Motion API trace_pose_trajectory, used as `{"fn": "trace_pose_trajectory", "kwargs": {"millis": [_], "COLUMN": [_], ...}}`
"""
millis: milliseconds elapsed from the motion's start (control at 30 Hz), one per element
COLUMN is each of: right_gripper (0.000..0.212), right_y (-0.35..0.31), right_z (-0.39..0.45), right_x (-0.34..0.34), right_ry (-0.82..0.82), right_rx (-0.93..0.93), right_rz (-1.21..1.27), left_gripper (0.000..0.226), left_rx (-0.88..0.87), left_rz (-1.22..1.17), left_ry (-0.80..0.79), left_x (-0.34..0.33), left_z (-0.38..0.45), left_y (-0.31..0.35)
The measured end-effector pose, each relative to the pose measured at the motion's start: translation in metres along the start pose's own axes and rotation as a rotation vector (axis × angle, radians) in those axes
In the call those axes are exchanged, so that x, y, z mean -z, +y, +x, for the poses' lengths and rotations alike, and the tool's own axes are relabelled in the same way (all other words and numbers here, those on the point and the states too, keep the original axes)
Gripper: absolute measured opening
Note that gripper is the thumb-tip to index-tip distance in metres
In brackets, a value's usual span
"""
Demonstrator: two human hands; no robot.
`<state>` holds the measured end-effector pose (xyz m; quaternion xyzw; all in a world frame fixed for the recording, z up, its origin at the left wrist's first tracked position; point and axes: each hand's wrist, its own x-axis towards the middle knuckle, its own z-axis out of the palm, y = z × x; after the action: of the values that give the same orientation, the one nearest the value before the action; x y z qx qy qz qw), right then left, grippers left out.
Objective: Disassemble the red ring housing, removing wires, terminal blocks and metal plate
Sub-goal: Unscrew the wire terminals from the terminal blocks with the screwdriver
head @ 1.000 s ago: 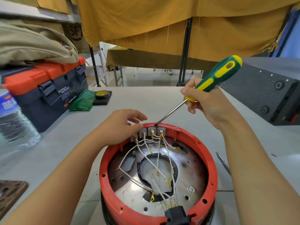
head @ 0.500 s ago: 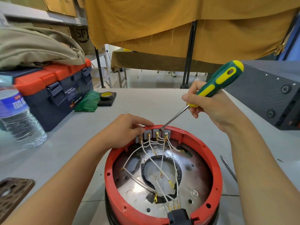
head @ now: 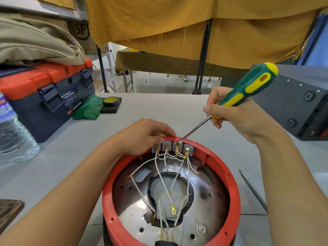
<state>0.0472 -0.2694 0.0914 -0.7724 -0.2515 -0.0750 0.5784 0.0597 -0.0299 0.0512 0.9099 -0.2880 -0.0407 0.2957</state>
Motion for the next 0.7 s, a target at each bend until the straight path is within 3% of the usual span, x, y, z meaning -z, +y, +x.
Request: {"fn": "trace_pose_trajectory", "kwargs": {"millis": [333, 700], "right_gripper": [0.019, 0.031], "right_y": [-0.004, 0.014], "right_z": [-0.001, 0.005], "right_x": [0.0, -0.009], "right_ry": [-0.02, 0.229], "right_rx": [0.017, -0.114], "right_rz": [-0.025, 0.164], "left_gripper": [0.035, 0.034], "left_rx": [-0.015, 0.012], "left_rz": [-0.105, -0.13], "left_ry": [0.072, 0.09], "left_x": [-0.011, -0.013], "left_z": [-0.002, -0.003], "left_y": [-0.007, -0.006]}}
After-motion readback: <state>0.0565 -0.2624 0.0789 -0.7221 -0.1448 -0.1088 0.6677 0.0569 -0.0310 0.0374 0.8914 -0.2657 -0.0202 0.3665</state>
